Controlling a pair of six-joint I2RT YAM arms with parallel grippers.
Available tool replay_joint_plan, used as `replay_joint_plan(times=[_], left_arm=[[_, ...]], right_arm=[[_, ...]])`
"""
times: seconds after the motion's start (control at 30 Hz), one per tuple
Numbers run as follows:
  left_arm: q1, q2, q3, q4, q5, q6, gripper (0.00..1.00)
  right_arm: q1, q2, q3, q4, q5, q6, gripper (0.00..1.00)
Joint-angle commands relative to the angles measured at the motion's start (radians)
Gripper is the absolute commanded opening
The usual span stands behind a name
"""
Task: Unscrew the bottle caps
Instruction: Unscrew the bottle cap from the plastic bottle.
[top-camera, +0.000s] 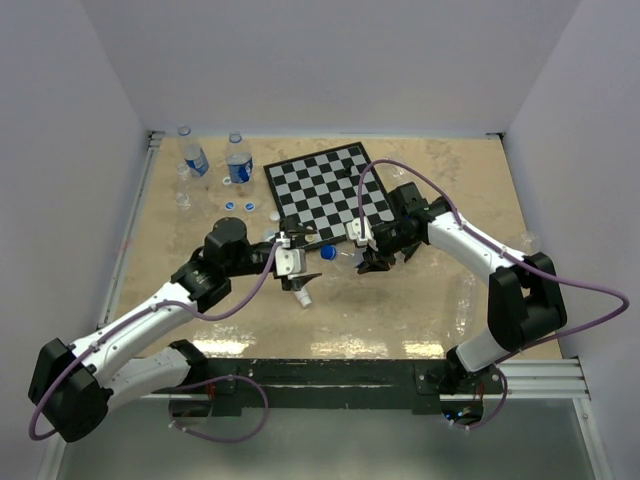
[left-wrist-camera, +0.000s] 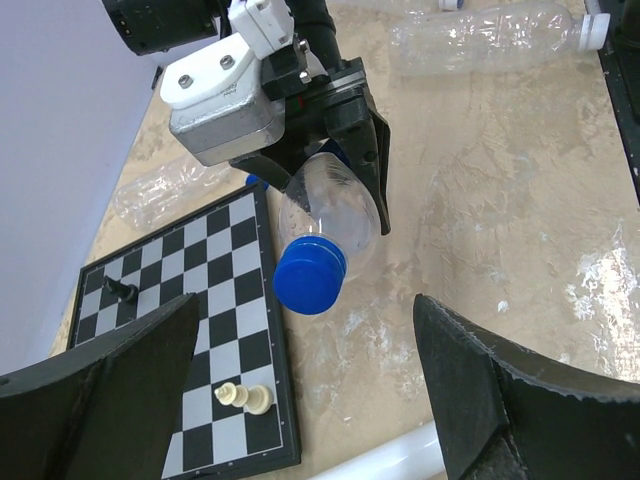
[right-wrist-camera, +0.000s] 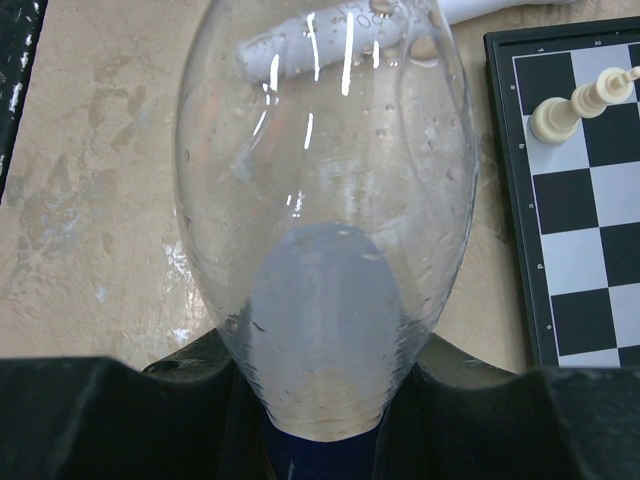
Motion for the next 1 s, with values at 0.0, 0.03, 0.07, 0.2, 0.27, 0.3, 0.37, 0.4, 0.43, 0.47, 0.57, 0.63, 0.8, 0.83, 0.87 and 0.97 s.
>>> replay_joint_plan(times=[0.0,0.03,0.07,0.2,0.27,0.3,0.37,0.4,0.43,0.47,0.57,0.63,0.8,0.83,0.87,0.97], left_arm=[[0.002,0.015,0.003,0.069,0.058,0.026,0.91],[0.002,0.02,0.004,0.074,0.06,0.027,0.91],[0.001,0.027,0.007,0.077,0.066,0.027,0.89],[0.001,0.075,0.03,0.071,0.086,0.029,0.84],[0.002,0.099,0.042,0.075,0.093,0.023,0.81],[0.002,0.106,0.046,0.08,0.096,0.012,0.79],[0.002,0.122,0.052,0.098,0.099,-0.008,0.75],[0.002,0.129,0.053,0.109,0.099,-0.014,0.73],[0.002,0.133,0.055,0.118,0.101,-0.026,0.71],[0.002,0.138,0.055,0.126,0.103,-0.034,0.69],[0.001,0.147,0.056,0.144,0.104,-0.054,0.64],[0.002,0.153,0.058,0.149,0.104,-0.062,0.62],[0.001,0.167,0.064,0.152,0.115,-0.076,0.56],[0.002,0.168,0.065,0.155,0.115,-0.079,0.55],[0.002,0.171,0.065,0.155,0.115,-0.082,0.54],[0.001,0.178,0.069,0.156,0.121,-0.094,0.48]], right_arm=[[0.005,0.008,0.014,-0.014,-0.042,-0.022,0.08],[0.004,0.01,0.014,-0.015,-0.042,-0.023,0.07],[0.004,0.008,0.014,-0.015,-0.042,-0.023,0.07],[0.005,0.008,0.014,-0.017,-0.044,-0.025,0.07],[0.005,0.008,0.014,-0.017,-0.044,-0.025,0.07],[0.005,0.008,0.014,-0.017,-0.044,-0.025,0.07],[0.005,0.007,0.014,-0.018,-0.044,-0.025,0.07],[0.007,0.008,0.014,-0.015,-0.044,-0.027,0.07],[0.007,0.007,0.014,-0.017,-0.044,-0.027,0.07],[0.005,0.007,0.014,-0.018,-0.044,-0.027,0.07],[0.005,0.008,0.014,-0.018,-0.044,-0.027,0.07],[0.005,0.007,0.014,-0.018,-0.044,-0.027,0.07],[0.007,0.01,0.014,-0.018,-0.044,-0.027,0.07],[0.007,0.008,0.013,-0.02,-0.044,-0.027,0.07],[0.007,0.008,0.013,-0.017,-0.044,-0.027,0.07],[0.007,0.008,0.013,-0.017,-0.044,-0.027,0.07]])
